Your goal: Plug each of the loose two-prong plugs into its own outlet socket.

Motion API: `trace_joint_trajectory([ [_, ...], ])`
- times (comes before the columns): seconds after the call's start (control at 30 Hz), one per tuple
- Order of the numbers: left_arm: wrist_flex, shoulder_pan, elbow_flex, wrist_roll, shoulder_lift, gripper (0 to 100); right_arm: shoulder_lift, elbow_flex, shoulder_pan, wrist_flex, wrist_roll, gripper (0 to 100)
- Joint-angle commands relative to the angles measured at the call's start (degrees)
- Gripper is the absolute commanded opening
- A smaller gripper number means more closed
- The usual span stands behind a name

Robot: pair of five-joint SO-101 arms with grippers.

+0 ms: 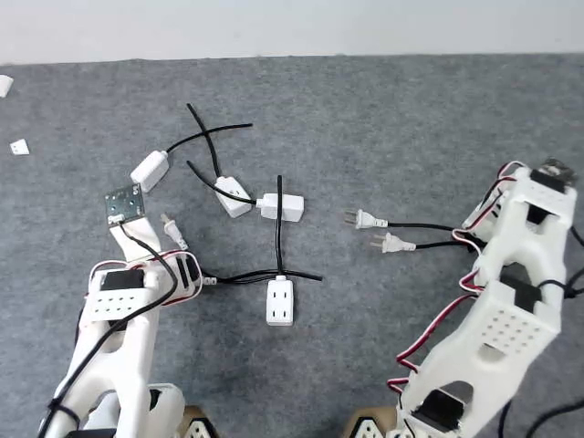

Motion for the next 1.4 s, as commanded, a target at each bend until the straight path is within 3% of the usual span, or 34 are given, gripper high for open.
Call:
trace_joint_trajectory([
  [0.0,0.4,0.4,-0.8,-0.7,-0.9,16,0.0,-4.6,1.9,0.5,-3.3,12.2],
  [0.4,0.4,0.6,-0.9,-0.7,-0.9,16,0.7,-7.8,3.9,-0.6,-11.3,12.2],
  [0.83,0.4,0.7,-0.9,-0.7,-0.9,16,5.1,-9.4,5.4,-0.7,-10.9,11.9],
  [1.0,0.4,0.7,-0.9,-0.7,-0.9,16,5.2,-9.6,5.4,-1.4,-8.5,0.6],
  [1.37,0.4,0.6,-0.9,-0.7,-0.9,16,-1.4,-10.7,3.4,1.9,-5.5,0.8],
])
